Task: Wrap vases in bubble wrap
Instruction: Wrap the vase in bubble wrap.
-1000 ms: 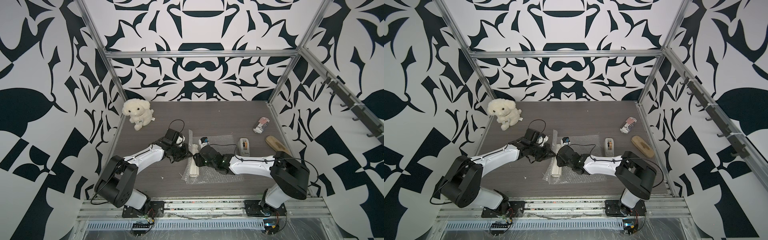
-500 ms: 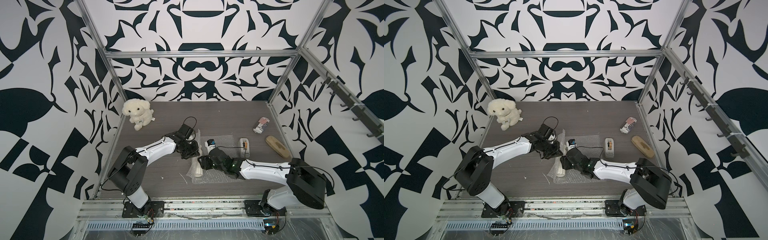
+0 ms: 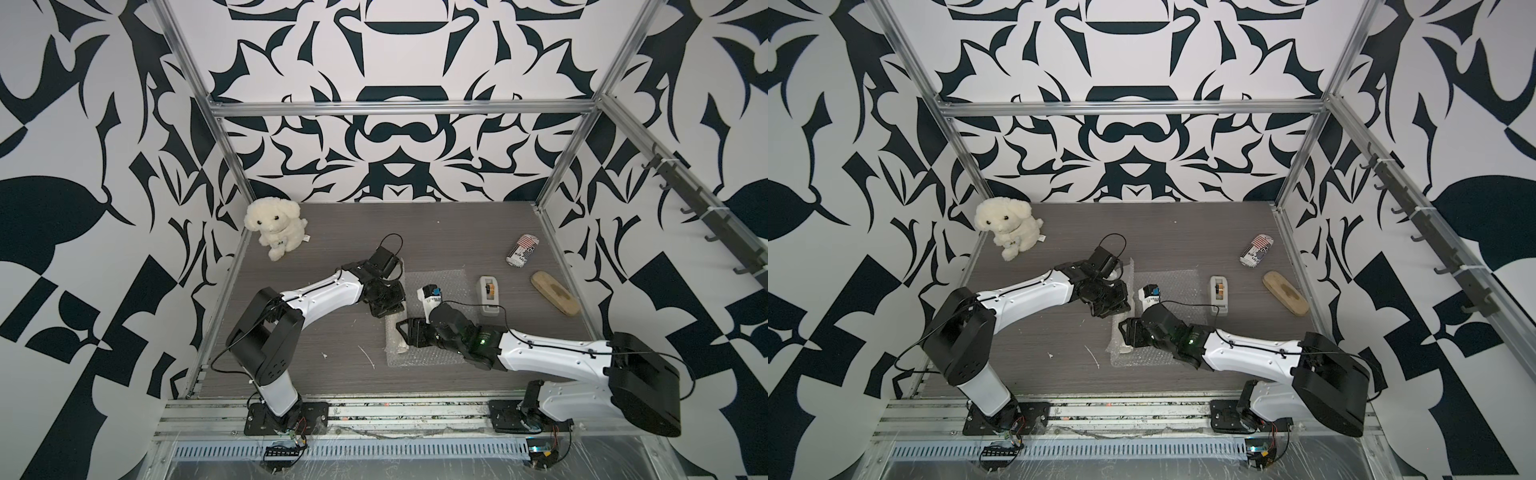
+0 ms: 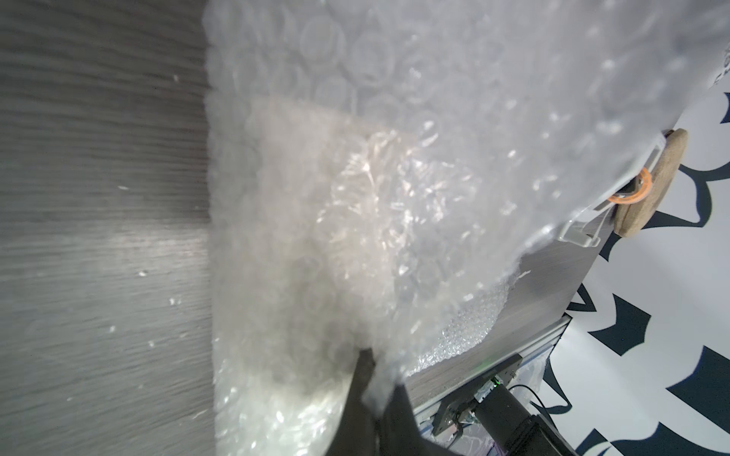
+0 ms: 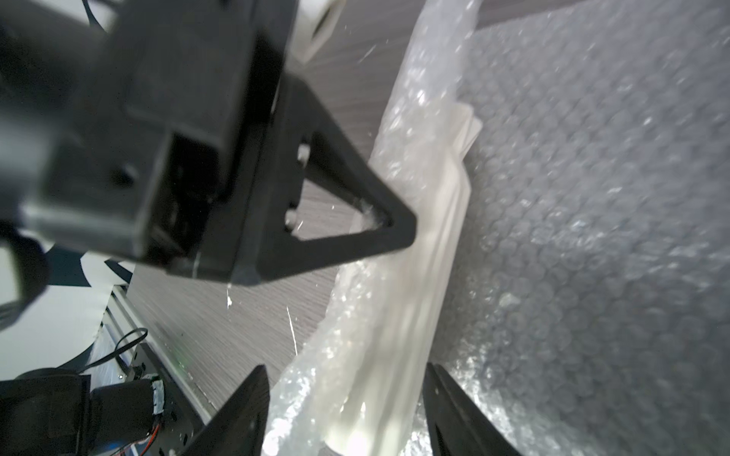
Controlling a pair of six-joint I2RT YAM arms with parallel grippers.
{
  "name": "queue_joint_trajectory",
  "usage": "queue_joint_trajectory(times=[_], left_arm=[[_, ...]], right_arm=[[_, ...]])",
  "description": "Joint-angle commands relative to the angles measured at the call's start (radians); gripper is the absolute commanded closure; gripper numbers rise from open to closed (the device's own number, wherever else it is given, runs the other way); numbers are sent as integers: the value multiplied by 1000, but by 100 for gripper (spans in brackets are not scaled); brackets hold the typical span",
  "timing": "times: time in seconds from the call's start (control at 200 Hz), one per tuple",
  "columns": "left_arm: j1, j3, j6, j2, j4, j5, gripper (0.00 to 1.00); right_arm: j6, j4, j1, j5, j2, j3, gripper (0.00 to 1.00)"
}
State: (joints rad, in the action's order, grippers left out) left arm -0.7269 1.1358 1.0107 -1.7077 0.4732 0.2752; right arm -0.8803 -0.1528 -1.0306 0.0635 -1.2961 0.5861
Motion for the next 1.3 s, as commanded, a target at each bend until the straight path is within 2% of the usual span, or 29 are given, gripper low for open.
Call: queue_joint_trajectory(times=[0.0,0.195,0.285,0.385,0.425,0.5,0.67,0.755,0.82,0.885,1.005,1.085,1.18,1.2,1.295], left_arm=[[-3,5,19,-45,69,-81,100],[-6,10,16,-40,73,-98,100],[-8,5,10,-31,60,-98,100],[-7,10,2,-31,59,-96,96],[-9,13,0,-33,60,-100,93],[-7,18,-4,-31,54,-99,87],[-6,42,-16,-27,41,-78,75],[-6,65,-27,-17,39,-74,62],[-3,88,-40,-7,48,-73,56],[4,115,-53,10,58,-75,44],[26,145,-59,68,87,-112,33],[34,142,-45,125,130,-191,32],[33,72,4,200,154,-295,30],[34,50,15,213,146,-307,30],[34,-76,61,258,67,-308,30]], right_arm=[[-36,-17,-12,6,-28,43,35],[-28,16,-17,57,-79,75,42],[-24,42,-16,101,-78,75,51],[-28,44,-16,121,-56,55,74],[-29,47,-16,151,-49,47,86],[-22,50,-16,160,-41,39,100],[-1,80,-15,178,-43,29,100],[11,86,-13,187,-39,19,100],[27,87,-7,186,-38,16,100],[43,94,-2,186,-40,17,100],[75,100,8,176,-40,20,100],[86,101,19,162,-48,23,100],[98,97,42,140,-56,21,100],[104,95,48,100,-56,23,100],[130,103,75,65,-58,30,100]])
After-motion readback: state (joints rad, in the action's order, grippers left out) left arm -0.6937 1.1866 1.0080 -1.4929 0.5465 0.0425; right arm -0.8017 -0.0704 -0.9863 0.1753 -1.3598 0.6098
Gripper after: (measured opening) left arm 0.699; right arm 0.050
